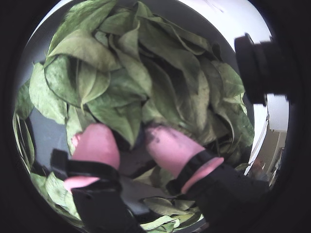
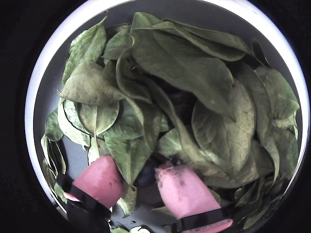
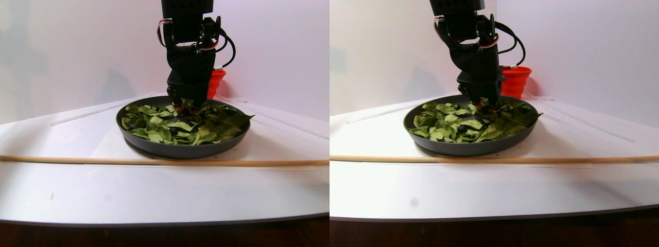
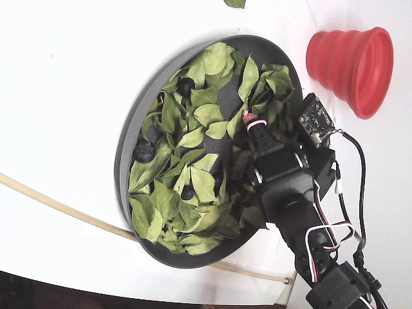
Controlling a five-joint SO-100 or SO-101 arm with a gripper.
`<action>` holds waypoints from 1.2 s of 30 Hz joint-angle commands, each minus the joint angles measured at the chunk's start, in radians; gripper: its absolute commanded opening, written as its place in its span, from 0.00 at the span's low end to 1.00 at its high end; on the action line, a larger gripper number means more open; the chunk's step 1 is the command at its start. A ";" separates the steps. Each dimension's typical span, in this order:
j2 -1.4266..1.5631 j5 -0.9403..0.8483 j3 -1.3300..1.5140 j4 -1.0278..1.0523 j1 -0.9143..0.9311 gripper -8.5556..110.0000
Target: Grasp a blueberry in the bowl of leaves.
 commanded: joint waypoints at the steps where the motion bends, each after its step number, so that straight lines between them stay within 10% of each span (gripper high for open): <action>1: 0.008 0.002 -0.025 0.000 0.018 0.17; 36: 0.247 -0.035 0.023 0.080 -0.009 0.16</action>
